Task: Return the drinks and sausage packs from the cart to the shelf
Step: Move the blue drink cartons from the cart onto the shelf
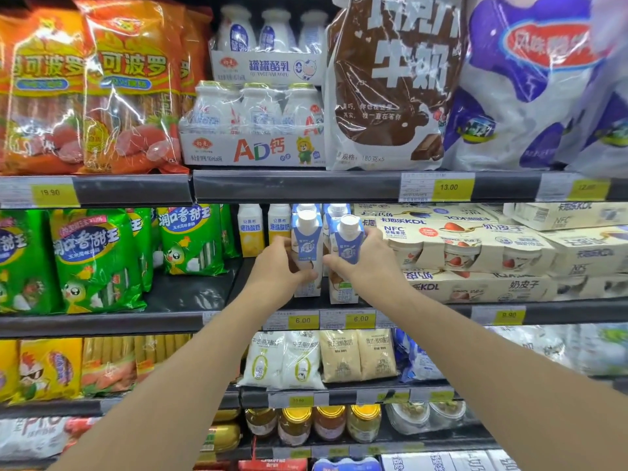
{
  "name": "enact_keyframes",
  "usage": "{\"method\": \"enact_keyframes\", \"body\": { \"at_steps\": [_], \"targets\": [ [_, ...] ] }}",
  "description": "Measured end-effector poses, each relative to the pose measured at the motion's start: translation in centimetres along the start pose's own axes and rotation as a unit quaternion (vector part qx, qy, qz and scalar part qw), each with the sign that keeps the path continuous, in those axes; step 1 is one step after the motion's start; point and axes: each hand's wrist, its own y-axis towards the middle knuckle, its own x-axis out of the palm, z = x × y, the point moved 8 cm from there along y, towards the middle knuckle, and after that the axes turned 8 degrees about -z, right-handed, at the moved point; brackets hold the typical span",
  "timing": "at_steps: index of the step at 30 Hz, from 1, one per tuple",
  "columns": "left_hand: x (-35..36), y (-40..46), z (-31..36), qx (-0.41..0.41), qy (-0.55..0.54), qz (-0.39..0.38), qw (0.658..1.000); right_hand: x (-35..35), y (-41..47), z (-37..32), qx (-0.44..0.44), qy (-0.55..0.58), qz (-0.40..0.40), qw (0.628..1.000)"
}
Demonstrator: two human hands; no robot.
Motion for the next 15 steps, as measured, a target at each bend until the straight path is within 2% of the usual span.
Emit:
{"method": "enact_keyframes", "body": {
  "at_steps": [2, 5, 7, 10, 12, 15],
  "targets": [
    [-0.2, -1.0, -0.4, -0.022, 0.037, -0.014, 0.999, -0.4, -1.1, 0.0, -0.011, 0.017, -0.006, 1.0],
    [-0.9, -3.2, 0.3, -0.024, 0.177, -0.032, 0.983, -1.7, -3.2, 0.1, -0.024, 0.002, -0.002, 1.0],
    [-0.3, -4.8, 2.4, -0.002, 0.203, -0.069, 0.977, -3.1, -4.4, 0.7, -0.027, -0.054, -0.002, 0.998],
    [3.6, -6.8, 7.4, 0.055, 0.209, -0.165, 0.962, -6.5, -6.3, 2.9, -0.009, -0.166, -0.01, 0.986],
    [7.5, -7.7, 11.0, 0.112, 0.283, -0.207, 0.93, -9.5, -7.8, 5.3, 0.007, -0.262, -0.016, 0.965],
    [14.3, -8.1, 15.7, 0.217, 0.438, -0.218, 0.845, -14.9, -10.4, 10.6, 0.042, -0.339, -0.004, 0.94]
  ]
}}
